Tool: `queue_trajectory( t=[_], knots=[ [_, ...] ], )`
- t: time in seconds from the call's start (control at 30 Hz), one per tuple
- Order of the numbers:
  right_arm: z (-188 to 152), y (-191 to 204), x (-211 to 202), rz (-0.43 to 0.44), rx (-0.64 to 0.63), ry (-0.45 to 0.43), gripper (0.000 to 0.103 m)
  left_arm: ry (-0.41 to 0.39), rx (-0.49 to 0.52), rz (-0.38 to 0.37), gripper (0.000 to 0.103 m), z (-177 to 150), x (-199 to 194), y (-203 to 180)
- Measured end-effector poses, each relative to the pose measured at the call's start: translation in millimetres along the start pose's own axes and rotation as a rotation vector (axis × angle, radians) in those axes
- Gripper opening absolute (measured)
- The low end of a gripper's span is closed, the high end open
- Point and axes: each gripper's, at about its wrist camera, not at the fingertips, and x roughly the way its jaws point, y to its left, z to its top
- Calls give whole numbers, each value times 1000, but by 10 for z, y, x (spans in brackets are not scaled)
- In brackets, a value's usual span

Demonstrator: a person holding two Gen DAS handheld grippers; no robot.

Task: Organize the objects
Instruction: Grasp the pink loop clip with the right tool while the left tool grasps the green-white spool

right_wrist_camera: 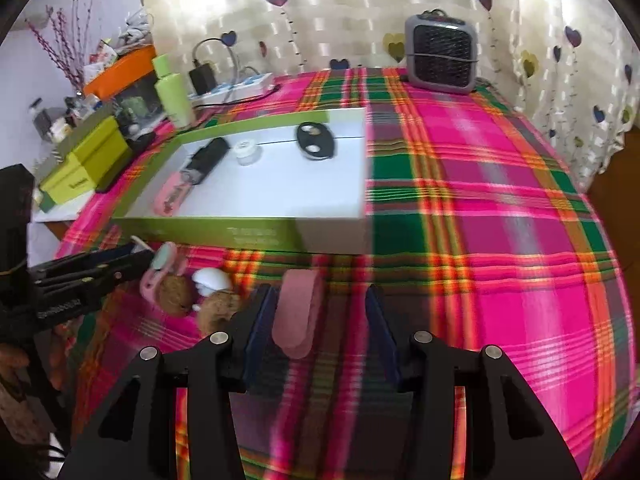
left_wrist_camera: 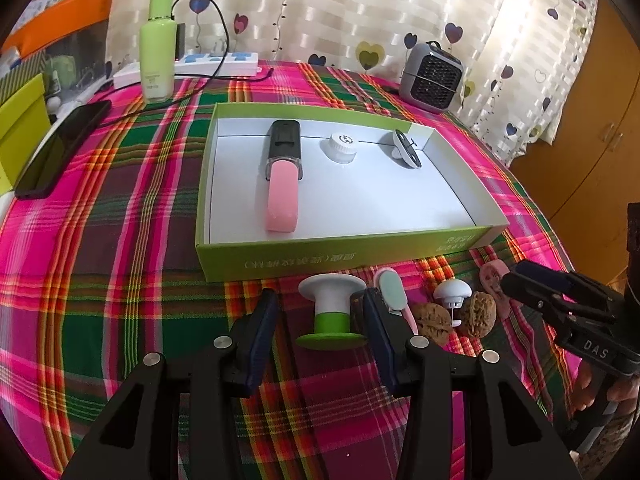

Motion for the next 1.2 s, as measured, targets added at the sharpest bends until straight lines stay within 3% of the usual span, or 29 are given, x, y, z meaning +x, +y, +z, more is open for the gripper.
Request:
queue_trajectory(
  t=[0.13, 0.37, 0.47, 0.77, 1.07, 1.2],
  knots=[
    [-13, -90, 0, -50, 3, 7, 48, -2, -3, -8, 43, 24, 4, 17],
    [29, -97, -10, -39, 0, -13, 48, -5, -5, -11, 43, 27, 8, 24],
    [35, -114, -2, -88, 3, -21, 48, -4, -4, -12, 43, 27, 9, 25],
    [17, -85, 47, 9, -20, -14, 48, -5, 13, 4, 43, 43, 29, -1],
    [18, -37, 162, -35, -48, 14, 48, -7, 25, 35, 40, 28, 48, -38],
    [14, -52, 153, -57, -48, 10, 35, -10, 25, 55, 32, 13, 44, -34]
  ],
)
